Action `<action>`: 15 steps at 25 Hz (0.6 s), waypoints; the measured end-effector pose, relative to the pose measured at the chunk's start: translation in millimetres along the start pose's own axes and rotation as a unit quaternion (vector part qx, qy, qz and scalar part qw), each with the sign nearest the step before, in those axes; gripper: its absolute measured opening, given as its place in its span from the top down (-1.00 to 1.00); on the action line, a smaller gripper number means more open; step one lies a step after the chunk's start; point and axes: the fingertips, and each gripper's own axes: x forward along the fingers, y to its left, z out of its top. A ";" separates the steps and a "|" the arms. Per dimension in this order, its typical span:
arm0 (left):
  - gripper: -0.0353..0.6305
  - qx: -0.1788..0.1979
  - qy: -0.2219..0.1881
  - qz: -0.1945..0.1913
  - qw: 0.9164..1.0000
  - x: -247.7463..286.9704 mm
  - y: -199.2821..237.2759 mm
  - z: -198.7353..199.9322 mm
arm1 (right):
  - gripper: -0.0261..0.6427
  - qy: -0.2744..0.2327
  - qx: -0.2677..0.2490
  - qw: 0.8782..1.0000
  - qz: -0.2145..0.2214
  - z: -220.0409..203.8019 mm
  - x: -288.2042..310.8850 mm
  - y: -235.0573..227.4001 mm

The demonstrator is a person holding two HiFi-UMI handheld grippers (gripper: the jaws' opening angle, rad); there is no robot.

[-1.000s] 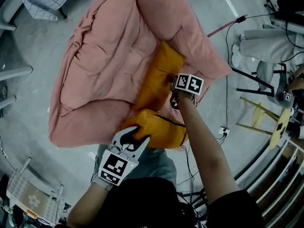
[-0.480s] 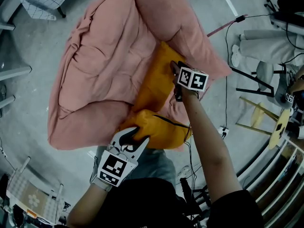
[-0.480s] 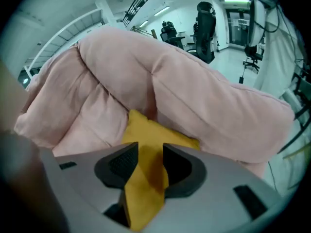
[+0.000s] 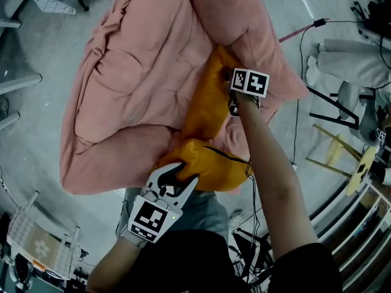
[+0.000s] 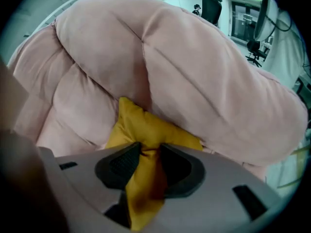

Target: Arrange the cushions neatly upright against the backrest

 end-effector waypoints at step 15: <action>0.39 -0.012 -0.005 0.011 1.000 3.7 9.2 -2.8 | 0.48 -0.010 0.000 1.000 0.001 4.8 10.3 -1.7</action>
